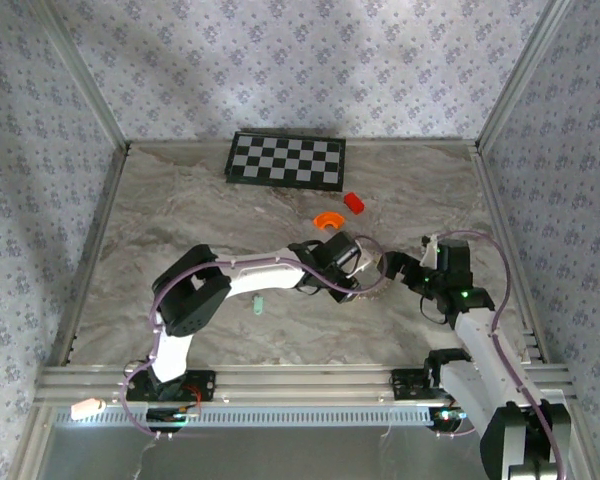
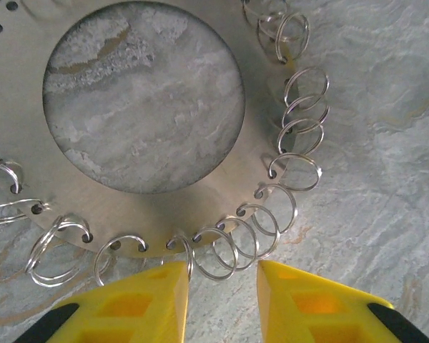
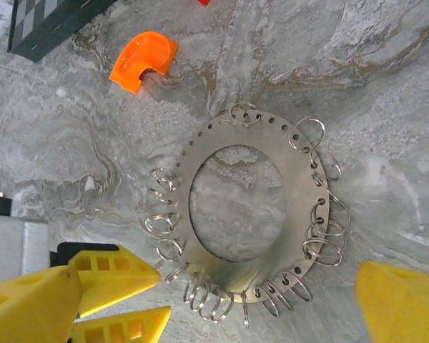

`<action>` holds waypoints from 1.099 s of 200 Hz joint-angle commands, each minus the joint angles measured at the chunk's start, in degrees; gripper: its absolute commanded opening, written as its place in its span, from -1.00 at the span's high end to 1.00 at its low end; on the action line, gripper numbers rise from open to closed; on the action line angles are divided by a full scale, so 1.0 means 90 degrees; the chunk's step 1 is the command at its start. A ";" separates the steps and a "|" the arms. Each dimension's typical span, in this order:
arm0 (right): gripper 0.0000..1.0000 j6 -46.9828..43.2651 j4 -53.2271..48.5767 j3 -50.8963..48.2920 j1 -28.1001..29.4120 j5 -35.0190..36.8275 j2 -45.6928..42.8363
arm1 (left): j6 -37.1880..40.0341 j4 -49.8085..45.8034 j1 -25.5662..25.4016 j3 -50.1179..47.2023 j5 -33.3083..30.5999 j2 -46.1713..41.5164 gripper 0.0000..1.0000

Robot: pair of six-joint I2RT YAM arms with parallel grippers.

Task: Put the keys on the keyring

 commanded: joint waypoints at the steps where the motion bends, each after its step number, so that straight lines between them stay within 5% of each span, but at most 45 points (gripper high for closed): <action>1: -1.00 -0.0118 -0.0146 0.0016 -0.0073 -0.0191 -0.0086 | 0.0172 -0.0580 -0.0121 0.0356 -0.0415 0.0212 0.41; 220: -0.99 -0.0165 -0.0229 -0.0020 -0.0423 -0.0405 -0.0353 | 0.0235 -0.1108 -0.0303 0.0967 -0.1237 0.0711 0.80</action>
